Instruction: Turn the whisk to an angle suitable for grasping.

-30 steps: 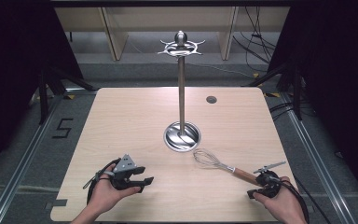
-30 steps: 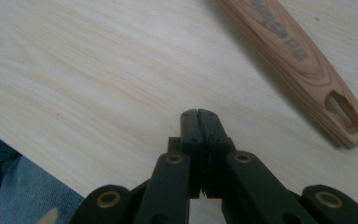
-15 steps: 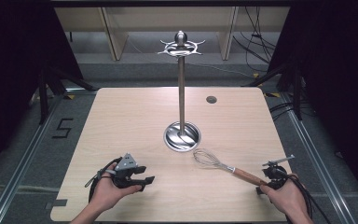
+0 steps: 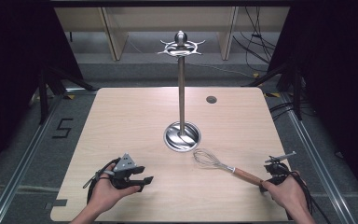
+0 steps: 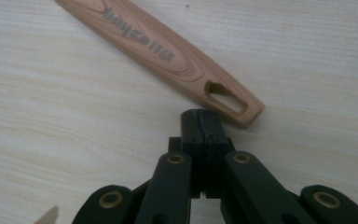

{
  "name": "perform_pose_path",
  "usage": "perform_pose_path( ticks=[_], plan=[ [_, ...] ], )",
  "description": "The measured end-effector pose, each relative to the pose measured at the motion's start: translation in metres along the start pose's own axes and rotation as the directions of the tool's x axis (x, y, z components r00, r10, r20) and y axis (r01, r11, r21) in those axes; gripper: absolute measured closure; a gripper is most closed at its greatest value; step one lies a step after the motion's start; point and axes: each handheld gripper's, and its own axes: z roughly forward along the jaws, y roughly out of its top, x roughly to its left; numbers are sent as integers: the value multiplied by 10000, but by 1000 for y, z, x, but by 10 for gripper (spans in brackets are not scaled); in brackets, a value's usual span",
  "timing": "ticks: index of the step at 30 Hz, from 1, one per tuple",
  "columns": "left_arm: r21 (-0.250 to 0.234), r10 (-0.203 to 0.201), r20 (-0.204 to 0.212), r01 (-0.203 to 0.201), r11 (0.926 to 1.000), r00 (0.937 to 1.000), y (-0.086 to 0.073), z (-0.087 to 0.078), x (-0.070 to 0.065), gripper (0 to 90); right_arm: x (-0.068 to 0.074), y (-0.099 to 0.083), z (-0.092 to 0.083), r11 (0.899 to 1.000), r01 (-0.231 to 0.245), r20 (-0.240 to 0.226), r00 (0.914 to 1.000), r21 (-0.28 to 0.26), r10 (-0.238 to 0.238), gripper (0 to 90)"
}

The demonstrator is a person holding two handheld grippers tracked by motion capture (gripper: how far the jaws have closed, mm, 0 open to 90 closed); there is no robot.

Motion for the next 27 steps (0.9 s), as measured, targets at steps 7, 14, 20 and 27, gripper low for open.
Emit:
perform_pose_path(
  ticks=[7,14,20,27],
  plan=[
    [50,-13,17,13,10000,10000,0,1,2,458,-8,12,2,10000,0,455,9990,-15,0,900],
    [70,-25,30,24,10000,10000,0,1,2,458,-6,44,4,9920,-1226,512,9910,-315,1241,900],
    [86,-23,37,23,10000,10000,0,1,1,458,-12,76,6,9967,-604,803,9947,-547,647,900],
    [129,18,94,-19,9999,10000,0,1,2,458,-10,102,8,9923,-407,857,9950,-1167,508,900]
  ],
)
